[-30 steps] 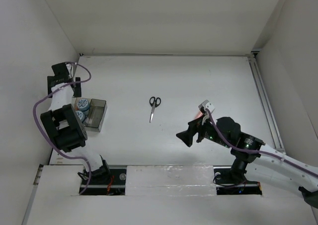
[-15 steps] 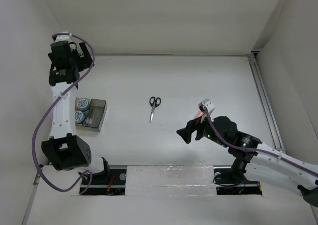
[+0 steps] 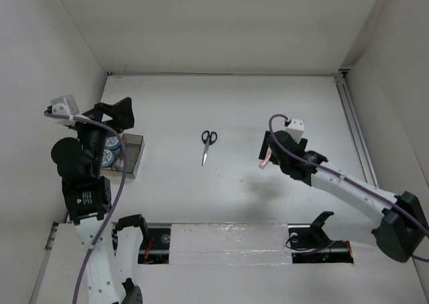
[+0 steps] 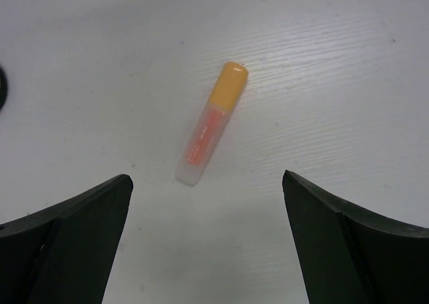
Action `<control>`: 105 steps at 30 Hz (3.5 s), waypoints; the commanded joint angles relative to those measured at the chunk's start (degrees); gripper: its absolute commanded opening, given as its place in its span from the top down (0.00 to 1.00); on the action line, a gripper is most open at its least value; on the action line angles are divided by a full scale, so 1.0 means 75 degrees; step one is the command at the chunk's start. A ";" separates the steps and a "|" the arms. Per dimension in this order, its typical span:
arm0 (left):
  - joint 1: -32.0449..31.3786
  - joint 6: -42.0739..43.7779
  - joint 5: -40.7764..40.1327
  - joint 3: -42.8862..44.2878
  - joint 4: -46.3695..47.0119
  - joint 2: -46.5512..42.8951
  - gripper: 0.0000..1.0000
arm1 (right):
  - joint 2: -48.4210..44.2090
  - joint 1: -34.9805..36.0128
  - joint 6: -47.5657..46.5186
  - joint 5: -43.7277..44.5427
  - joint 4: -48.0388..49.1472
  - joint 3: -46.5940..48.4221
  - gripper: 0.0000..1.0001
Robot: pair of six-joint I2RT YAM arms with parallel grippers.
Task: Sort the stationery into containers
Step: Pick up the stationery from the center of the board.
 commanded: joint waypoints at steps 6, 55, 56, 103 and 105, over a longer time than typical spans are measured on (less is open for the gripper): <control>-0.0450 -0.0282 0.0116 -0.1921 0.0025 0.0349 0.00 | 0.2271 -0.0078 0.2012 0.0749 -0.0890 0.1455 0.00; -0.1109 0.0082 -0.0092 -0.1946 -0.0315 -0.0651 0.00 | 0.4863 -0.1051 0.1452 -0.1747 0.0107 0.1735 1.00; -0.1109 0.0082 -0.0091 -0.1946 -0.0315 -0.0650 0.00 | 0.4781 -0.0865 0.1345 -0.1608 -0.0009 0.1934 1.00; -0.1109 -0.0950 0.4057 -0.1981 0.1009 0.1706 0.04 | 0.4746 0.2183 -0.0719 -0.5439 0.3904 0.5475 1.00; -0.1109 -0.0950 0.4057 -0.1981 0.1009 0.1776 0.07 | 0.4745 0.2183 -0.0649 -0.5509 0.4009 0.5475 1.00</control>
